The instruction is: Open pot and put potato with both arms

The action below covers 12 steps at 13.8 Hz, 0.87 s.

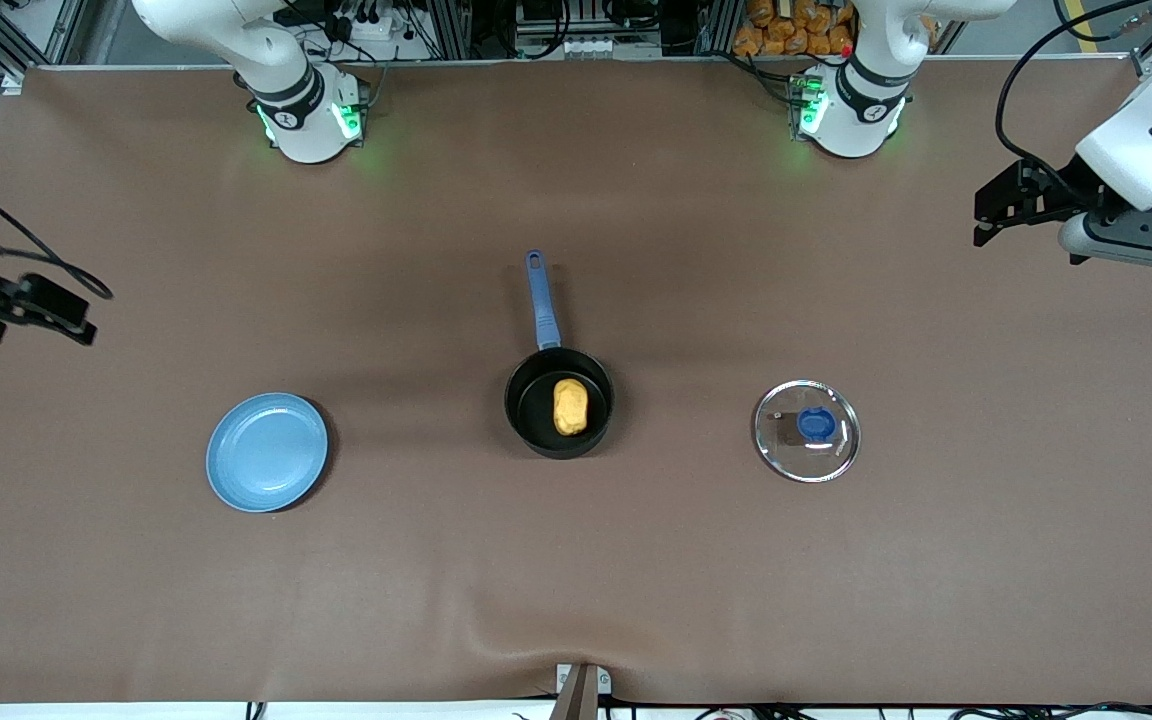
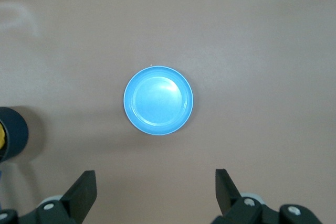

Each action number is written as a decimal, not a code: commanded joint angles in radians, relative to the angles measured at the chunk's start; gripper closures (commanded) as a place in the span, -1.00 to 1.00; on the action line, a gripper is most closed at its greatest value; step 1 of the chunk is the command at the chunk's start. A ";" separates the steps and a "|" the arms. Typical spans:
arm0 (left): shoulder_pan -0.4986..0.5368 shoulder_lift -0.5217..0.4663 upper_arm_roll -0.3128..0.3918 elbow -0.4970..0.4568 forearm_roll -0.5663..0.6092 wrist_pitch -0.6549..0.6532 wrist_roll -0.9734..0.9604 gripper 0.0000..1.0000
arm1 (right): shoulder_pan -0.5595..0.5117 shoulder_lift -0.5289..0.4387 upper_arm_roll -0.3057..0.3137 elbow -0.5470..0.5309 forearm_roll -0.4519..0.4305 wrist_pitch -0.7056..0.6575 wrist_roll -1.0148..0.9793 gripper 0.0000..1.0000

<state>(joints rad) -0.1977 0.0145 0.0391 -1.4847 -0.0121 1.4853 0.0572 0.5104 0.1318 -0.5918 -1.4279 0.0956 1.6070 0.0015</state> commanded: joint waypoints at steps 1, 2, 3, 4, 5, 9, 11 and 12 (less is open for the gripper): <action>0.193 -0.030 -0.191 -0.051 0.014 0.030 0.004 -1.00 | 0.011 -0.084 0.006 -0.078 -0.030 0.007 0.043 -1.00; 0.267 -0.034 -0.270 -0.066 0.017 0.048 -0.006 -1.00 | 0.011 -0.089 0.006 -0.078 -0.033 0.005 0.045 -1.00; 0.279 -0.041 -0.284 -0.078 0.018 0.052 -0.016 -1.00 | 0.013 -0.090 0.007 -0.077 -0.043 0.001 0.051 -1.00; 0.279 -0.041 -0.286 -0.088 0.018 0.058 -0.022 -1.00 | 0.011 -0.090 0.007 -0.077 -0.045 0.001 0.052 -1.00; 0.282 -0.045 -0.286 -0.117 0.018 0.081 -0.022 -1.00 | 0.011 -0.090 0.009 -0.075 -0.045 0.002 0.052 -1.00; 0.287 -0.054 -0.286 -0.140 0.018 0.133 -0.022 -1.00 | 0.016 -0.092 0.009 -0.074 -0.045 -0.002 0.052 -1.00; 0.291 -0.054 -0.286 -0.140 0.017 0.151 -0.022 -1.00 | 0.016 -0.095 0.009 -0.072 -0.045 -0.002 0.052 -1.00; 0.299 -0.053 -0.286 -0.140 0.018 0.157 -0.022 -1.00 | 0.016 -0.096 0.009 -0.074 -0.045 -0.001 0.052 -1.00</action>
<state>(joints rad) 0.0757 -0.0041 -0.2315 -1.5924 -0.0121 1.6184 0.0423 0.5151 0.0759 -0.5891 -1.4748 0.0770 1.6045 0.0295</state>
